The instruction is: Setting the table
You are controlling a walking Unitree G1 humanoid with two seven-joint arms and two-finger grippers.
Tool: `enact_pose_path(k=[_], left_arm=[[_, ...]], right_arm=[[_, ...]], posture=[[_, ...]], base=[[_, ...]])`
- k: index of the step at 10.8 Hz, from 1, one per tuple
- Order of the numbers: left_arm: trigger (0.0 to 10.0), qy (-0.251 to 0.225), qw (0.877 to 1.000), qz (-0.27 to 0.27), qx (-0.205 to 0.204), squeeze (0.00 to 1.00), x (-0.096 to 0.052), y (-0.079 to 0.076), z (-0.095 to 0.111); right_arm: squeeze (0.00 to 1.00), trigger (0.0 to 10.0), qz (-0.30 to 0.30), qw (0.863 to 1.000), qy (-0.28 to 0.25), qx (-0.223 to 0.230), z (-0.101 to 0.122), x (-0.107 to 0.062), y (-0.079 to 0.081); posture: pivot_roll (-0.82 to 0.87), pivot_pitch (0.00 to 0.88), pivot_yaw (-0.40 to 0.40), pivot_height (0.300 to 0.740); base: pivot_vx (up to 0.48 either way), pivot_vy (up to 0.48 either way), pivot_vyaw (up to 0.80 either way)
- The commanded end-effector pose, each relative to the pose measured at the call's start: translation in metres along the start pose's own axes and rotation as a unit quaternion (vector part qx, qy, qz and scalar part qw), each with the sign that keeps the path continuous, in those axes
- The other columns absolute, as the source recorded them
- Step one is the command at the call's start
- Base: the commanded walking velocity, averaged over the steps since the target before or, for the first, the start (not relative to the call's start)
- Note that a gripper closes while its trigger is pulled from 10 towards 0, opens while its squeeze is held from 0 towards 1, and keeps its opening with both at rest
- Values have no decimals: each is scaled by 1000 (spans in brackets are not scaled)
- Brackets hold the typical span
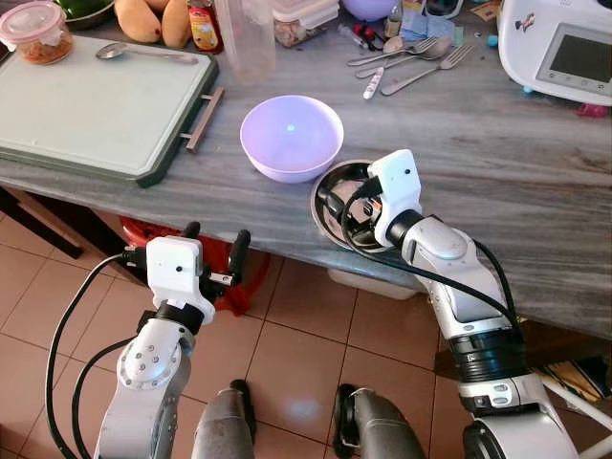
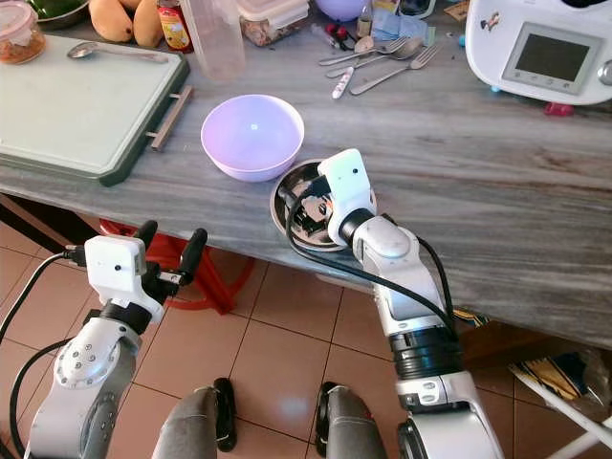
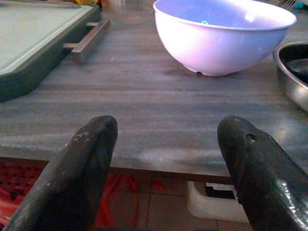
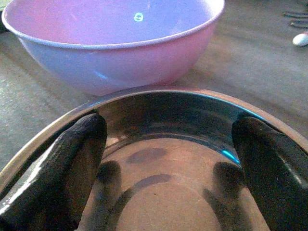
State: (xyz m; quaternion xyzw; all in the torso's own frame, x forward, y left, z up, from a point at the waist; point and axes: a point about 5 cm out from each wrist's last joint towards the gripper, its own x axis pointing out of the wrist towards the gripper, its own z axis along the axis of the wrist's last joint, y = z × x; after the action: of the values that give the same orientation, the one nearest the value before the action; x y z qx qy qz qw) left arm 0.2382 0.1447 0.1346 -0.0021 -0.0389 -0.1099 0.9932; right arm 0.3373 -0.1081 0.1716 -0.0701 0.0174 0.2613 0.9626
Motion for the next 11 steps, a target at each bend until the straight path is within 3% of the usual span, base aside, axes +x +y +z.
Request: enact_pose_path(k=[1,3,4,6,9,11], left_arm=[[10000,12,1000,4,3,0,-2,1,-5],[10000,13,999,32,10,0,-2,5,-5],[10000,11,998,65,23,0,-1,11,-4],[10000,11,994,105,33,0,2,17,-2],[10000,3,992,125,34,0,5,17,2],[10000,8,992,121,32,0,8,15,0]], right_arm=[[0,10000,-8,1000,-15,-14,1,-1,1],[0,10000,-19,998,-56,-4,9,-9,0],[0,10000,-6,993,-117,-32,24,-19,7],[0,10000,-16,987,-150,-56,32,-31,10],[0,10000,-74,986,-145,-34,13,-62,17],[0,10000,-86,986,-138,-31,10,-65,16]], posture=[[21,224,-8,740],[16,222,-5,740],[16,220,-6,740],[10,222,-12,740],[1,215,-17,740],[-13,206,-13,740]], base=[[0,0,0],[0,0,0],[0,0,0],[0,0,0],[0,0,0],[-126,0,-206]])
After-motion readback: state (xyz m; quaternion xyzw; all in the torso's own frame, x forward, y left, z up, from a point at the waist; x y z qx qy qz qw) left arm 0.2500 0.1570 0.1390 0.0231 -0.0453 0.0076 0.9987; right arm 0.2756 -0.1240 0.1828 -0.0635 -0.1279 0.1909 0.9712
